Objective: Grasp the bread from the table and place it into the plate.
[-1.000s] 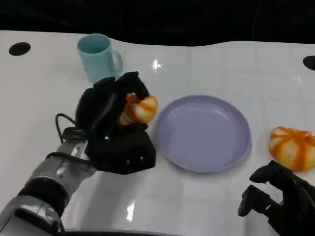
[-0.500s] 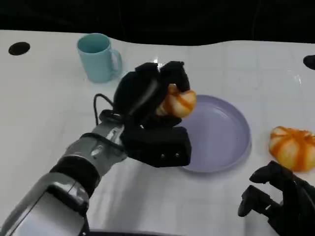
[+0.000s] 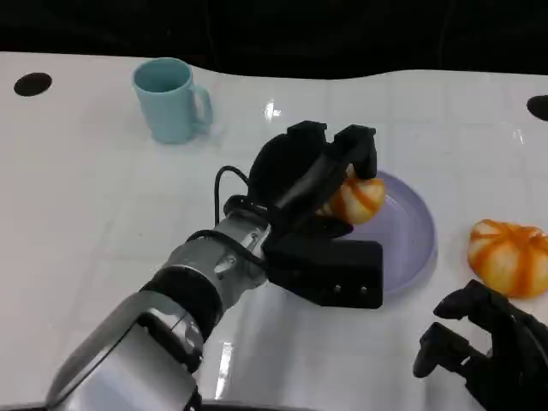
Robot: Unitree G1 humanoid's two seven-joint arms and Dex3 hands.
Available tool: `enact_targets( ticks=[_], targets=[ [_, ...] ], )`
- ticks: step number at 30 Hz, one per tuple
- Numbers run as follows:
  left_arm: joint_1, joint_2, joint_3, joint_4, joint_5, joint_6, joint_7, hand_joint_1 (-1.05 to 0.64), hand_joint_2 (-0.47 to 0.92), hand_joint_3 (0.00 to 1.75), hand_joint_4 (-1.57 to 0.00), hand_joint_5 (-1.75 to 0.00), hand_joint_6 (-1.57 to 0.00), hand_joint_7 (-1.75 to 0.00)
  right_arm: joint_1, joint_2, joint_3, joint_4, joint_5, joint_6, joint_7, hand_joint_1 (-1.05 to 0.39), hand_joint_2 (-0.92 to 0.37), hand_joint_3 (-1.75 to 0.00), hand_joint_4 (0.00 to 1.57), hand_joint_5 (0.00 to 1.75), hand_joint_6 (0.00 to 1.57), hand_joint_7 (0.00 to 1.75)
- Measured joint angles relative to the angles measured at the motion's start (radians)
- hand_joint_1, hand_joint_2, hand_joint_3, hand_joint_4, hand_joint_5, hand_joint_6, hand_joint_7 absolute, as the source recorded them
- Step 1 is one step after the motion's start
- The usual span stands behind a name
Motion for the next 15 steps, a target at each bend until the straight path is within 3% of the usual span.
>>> enact_targets(
  ticks=[4,7,8,10,13,15],
  targets=[
    [-0.002,-0.008,-0.003,0.013,0.001,0.003,0.009,-0.17,0.62,0.86,-0.80,-1.75,-0.59,-1.74,0.001,0.002,0.001,0.000,-0.001,-0.006,0.001,-0.50,-0.92,-0.22,0.72,1.55,0.78,1.08],
    [-0.002,-0.013,-0.002,0.020,-0.003,-0.004,0.002,-0.21,0.73,0.67,-0.67,-1.74,-0.56,-1.52,0.006,0.004,0.003,-0.001,-0.001,-0.011,0.001,-0.50,-0.92,-0.22,0.72,1.55,0.78,1.08],
    [-0.002,-0.013,0.000,0.020,-0.005,-0.006,-0.011,-0.26,0.82,0.49,-0.57,-1.40,-0.49,-1.03,0.007,0.004,0.003,-0.002,-0.001,-0.012,0.001,-0.50,-0.92,-0.23,0.72,1.54,0.78,1.08],
    [-0.006,-0.013,0.002,0.022,-0.016,-0.014,-0.081,-0.32,0.90,0.36,-0.47,-0.89,-0.49,-0.43,0.008,0.004,0.003,-0.003,-0.001,-0.014,0.001,-0.50,-0.92,-0.23,0.72,1.54,0.77,1.08],
    [-0.015,-0.009,0.005,0.026,-0.034,-0.024,-0.208,-0.51,0.92,0.35,-0.23,-0.53,-0.35,-0.14,0.008,0.003,0.003,-0.003,0.000,-0.014,0.006,-0.50,-0.92,-0.21,0.73,1.54,0.77,1.08],
    [-0.026,-0.004,0.005,0.026,-0.038,-0.024,-0.274,-0.60,0.92,0.39,-0.13,-0.47,-0.29,-0.08,0.008,0.003,0.003,-0.003,0.001,-0.014,0.009,-0.50,-0.92,-0.21,0.73,1.53,0.77,1.08]
  ],
)
